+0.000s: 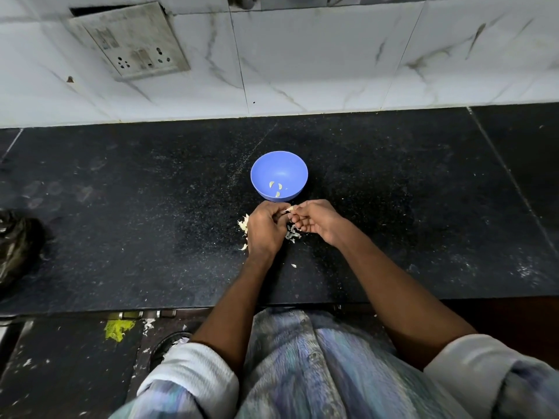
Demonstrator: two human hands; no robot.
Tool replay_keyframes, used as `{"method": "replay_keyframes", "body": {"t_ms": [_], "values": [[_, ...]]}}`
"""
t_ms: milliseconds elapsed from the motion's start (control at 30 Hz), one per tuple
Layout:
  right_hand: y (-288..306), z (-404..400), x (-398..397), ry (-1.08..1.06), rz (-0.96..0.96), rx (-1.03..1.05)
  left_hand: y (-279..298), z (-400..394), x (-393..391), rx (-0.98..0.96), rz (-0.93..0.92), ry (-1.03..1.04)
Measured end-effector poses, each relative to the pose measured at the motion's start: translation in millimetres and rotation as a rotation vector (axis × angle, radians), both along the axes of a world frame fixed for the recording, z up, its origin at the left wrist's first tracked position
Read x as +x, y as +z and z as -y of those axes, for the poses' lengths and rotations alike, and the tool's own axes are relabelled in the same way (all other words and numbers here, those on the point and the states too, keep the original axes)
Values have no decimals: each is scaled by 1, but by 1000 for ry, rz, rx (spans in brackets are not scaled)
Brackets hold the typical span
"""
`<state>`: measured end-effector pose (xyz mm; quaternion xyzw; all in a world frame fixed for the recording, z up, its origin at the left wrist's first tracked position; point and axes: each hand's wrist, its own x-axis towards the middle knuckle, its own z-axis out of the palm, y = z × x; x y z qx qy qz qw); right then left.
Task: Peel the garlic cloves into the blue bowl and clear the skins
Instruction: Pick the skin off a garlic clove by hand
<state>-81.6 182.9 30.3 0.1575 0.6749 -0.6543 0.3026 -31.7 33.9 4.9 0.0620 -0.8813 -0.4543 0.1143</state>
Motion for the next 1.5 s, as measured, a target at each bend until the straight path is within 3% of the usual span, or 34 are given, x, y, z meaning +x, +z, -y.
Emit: {"method": "replay_keyframes", "body": {"t_ms": [200,333,633,700,867,967,1333,1500], "values": [[-7,-2,4,83,-111,28,4,-5,2,72,33,154],[-9,-1,8,21,-197,21,2,-7,2,111,96,230],[-10,3,8,-104,-223,-52,4,-10,4,29,31,166],[-11,3,7,-116,-243,-31,-1,-10,0,143,80,167],[-11,6,8,-108,-338,41,-3,-16,-7,782,358,230],[-11,6,9,-109,-359,44,0,-17,-7,885,408,249],[-12,2,11,-121,-296,-8,-8,-6,-3,709,253,222],[-14,-1,11,-111,-314,7,-6,-8,1,360,159,143]]}}
